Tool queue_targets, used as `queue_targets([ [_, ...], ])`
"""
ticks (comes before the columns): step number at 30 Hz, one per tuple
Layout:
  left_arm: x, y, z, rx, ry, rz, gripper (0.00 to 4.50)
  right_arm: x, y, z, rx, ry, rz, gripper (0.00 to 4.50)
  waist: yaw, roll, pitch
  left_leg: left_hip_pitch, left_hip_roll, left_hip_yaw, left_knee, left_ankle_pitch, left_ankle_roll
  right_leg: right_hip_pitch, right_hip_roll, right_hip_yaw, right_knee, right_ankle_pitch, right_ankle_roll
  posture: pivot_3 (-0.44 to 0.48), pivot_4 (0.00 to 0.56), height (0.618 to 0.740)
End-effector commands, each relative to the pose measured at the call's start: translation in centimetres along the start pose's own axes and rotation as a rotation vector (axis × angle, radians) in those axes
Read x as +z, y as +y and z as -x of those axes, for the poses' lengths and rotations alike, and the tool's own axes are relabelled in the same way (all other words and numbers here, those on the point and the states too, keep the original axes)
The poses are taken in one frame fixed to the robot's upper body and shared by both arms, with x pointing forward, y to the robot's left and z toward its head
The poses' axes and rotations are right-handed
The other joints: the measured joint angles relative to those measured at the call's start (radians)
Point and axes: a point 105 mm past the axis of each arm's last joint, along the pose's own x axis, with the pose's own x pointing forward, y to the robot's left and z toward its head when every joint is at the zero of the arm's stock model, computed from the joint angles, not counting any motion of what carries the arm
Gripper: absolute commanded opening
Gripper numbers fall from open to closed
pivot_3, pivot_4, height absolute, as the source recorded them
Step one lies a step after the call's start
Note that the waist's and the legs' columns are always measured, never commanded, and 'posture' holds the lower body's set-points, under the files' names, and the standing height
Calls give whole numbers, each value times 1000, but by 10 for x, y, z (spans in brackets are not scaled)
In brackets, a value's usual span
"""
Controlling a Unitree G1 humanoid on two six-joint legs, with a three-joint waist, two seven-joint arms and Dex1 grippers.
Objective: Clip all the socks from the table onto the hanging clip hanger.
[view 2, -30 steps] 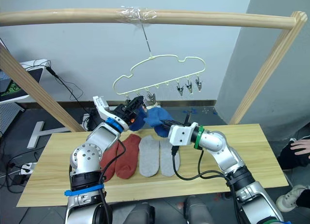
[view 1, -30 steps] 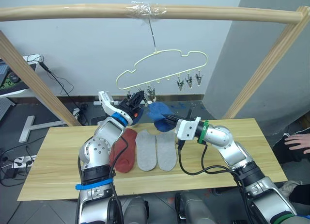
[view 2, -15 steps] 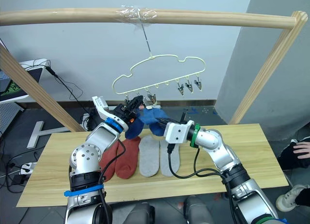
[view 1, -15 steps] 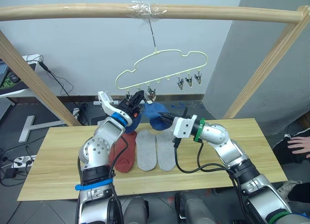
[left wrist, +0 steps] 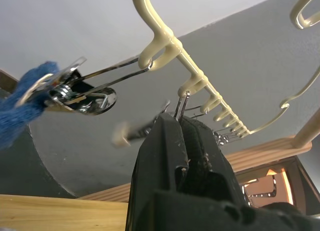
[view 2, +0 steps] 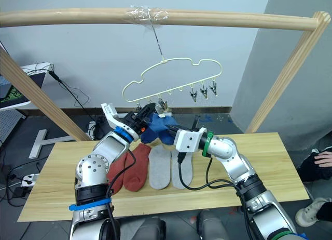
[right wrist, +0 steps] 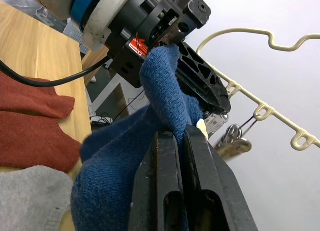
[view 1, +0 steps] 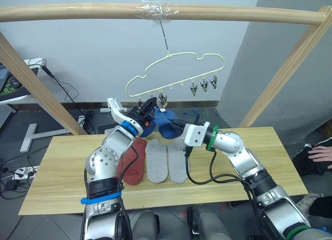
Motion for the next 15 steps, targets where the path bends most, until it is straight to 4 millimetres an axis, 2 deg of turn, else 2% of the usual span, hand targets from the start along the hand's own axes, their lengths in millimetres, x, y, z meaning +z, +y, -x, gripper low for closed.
queue_targets([
  [1,10,-17,3,-71,-38,-25,826,7,-11,1,-36,-32,6,0,0,0,0,0,0,0,0,0,0,0,0,0,0,0,0,44,189,740],
  [12,13,-15,7,-67,-38,-33,4341,5,-11,1,-45,-26,-19,0,1,0,0,-1,0,0,0,0,0,0,0,0,0,0,0,47,180,740],
  [15,13,-13,13,-59,-32,-35,4464,4,-12,1,-53,-22,-38,0,1,0,0,-1,0,0,0,0,0,-1,0,0,0,0,0,47,180,740],
])
